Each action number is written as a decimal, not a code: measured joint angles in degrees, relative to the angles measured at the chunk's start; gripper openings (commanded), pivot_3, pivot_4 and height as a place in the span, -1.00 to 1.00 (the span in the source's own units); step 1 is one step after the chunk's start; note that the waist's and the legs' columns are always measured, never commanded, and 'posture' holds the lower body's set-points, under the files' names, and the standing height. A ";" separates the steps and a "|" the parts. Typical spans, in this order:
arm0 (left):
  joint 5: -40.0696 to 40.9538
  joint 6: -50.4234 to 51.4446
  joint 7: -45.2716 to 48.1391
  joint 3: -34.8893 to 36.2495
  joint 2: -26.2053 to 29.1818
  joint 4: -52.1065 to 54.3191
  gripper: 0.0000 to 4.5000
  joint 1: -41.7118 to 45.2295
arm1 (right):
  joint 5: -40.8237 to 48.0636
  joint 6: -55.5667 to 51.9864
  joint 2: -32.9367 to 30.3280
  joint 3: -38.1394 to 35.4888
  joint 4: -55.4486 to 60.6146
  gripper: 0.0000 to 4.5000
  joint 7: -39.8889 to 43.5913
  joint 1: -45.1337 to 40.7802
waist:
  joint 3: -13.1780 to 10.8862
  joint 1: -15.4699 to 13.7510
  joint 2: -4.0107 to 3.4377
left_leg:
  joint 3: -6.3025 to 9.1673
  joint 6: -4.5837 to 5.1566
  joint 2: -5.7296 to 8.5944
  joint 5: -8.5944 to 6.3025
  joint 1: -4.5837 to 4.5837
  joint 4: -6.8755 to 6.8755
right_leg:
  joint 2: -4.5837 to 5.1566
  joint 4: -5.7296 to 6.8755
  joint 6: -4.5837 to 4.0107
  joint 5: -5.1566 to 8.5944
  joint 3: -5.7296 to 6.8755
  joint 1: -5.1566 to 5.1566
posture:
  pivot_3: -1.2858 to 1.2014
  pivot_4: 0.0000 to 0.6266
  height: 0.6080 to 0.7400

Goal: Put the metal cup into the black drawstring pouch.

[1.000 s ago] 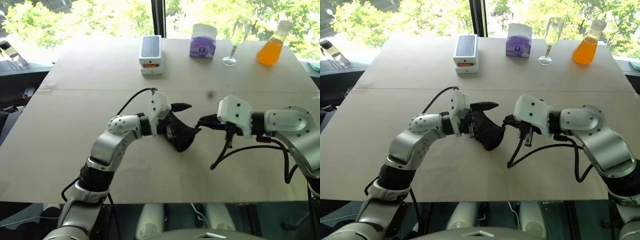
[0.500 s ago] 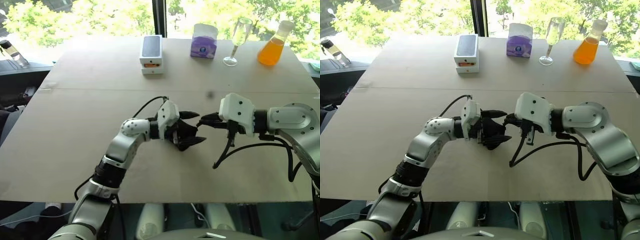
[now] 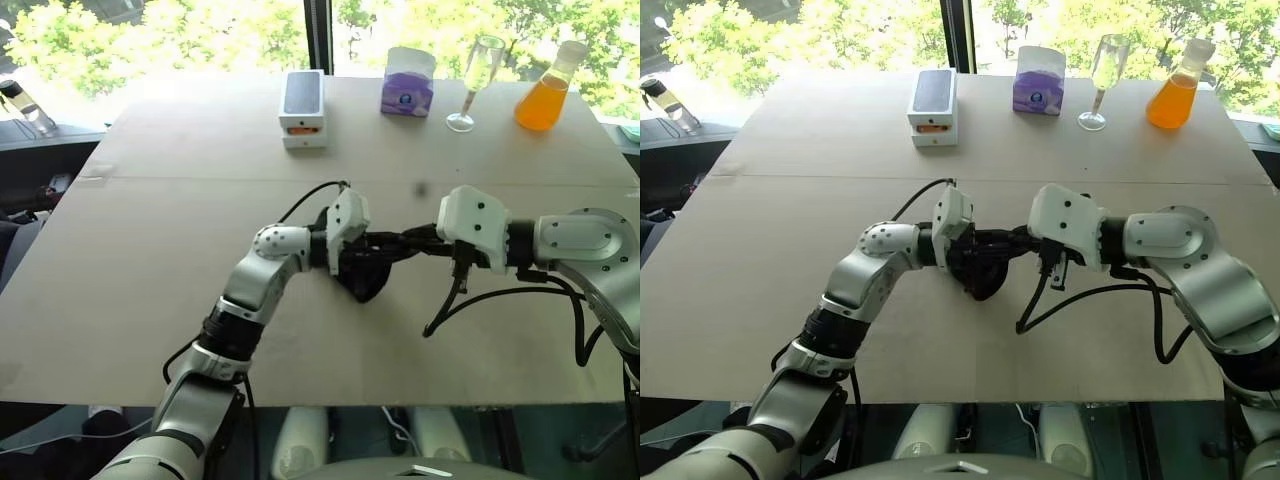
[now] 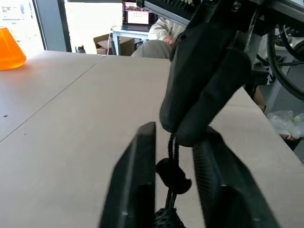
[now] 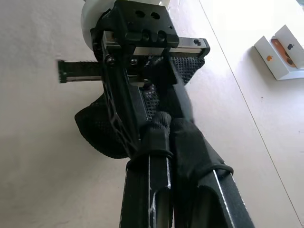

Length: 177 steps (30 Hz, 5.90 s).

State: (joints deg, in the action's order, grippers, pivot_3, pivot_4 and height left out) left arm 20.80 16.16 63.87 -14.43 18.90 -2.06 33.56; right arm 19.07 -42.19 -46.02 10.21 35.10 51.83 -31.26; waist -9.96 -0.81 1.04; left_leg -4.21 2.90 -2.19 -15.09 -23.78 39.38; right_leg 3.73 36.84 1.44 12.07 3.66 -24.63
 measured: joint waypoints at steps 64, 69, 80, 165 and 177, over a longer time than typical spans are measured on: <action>-0.37 -0.33 -1.36 0.38 0.23 4.72 -1.00 -4.74 | 31.02 -20.66 5.09 -20.04 -9.00 -0.19 -7.05 9.70 | 0.01 -0.02 0.01 | 0.02 0.18 -0.02 -0.10 0.02 0.02 | 0.00 0.04 -0.01 -0.01 -0.03 0.02 | 0.03 -0.52 0.96; -0.38 -0.61 -1.12 0.38 0.23 4.63 -1.00 -4.74 | 35.81 -24.00 8.16 -20.51 -8.45 -0.19 -12.36 9.44 | 0.02 0.00 0.01 | 0.00 0.19 -0.02 -0.11 0.02 0.03 | 0.00 0.05 -0.01 -0.01 -0.05 0.02 | 0.03 -0.52 0.96; -0.38 -0.78 -1.00 0.39 0.24 3.60 -1.00 -4.71 | 43.99 -25.27 12.69 -20.72 -7.39 -0.19 -22.30 9.60 | 0.02 0.01 0.00 | 0.01 0.20 -0.01 -0.11 0.01 0.02 | 0.00 0.05 -0.01 -0.02 -0.04 0.01 | 0.03 -0.52 0.96; 1.86 3.83 -3.63 0.85 -0.26 5.51 0.27 -5.56 | 52.72 -10.78 18.46 -21.12 -6.07 0.24 -35.96 24.97 | 0.03 0.00 0.00 | -0.02 0.24 -0.01 -0.14 0.02 0.02 | -0.01 0.05 0.00 -0.01 -0.09 0.01 | 0.03 -0.52 0.96; 8.80 14.62 1.86 5.57 10.51 9.04 0.45 -2.80 | 19.84 3.94 -1.20 -10.16 -1.29 0.24 -23.47 30.00 | 0.05 0.22 -0.02 | -0.05 0.23 -0.02 -0.13 0.07 0.02 | -0.07 0.06 0.21 0.13 -0.12 -0.03 | 0.03 -0.52 0.96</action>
State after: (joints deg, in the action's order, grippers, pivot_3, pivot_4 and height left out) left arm 29.60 30.77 65.73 -8.86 29.41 6.97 30.75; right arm 38.91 -38.26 -47.22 0.05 33.81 28.36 -1.26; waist -9.91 -0.59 1.02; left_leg -4.26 3.13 -2.21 -15.22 -23.71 39.40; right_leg 3.66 36.91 1.65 12.20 3.54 -24.66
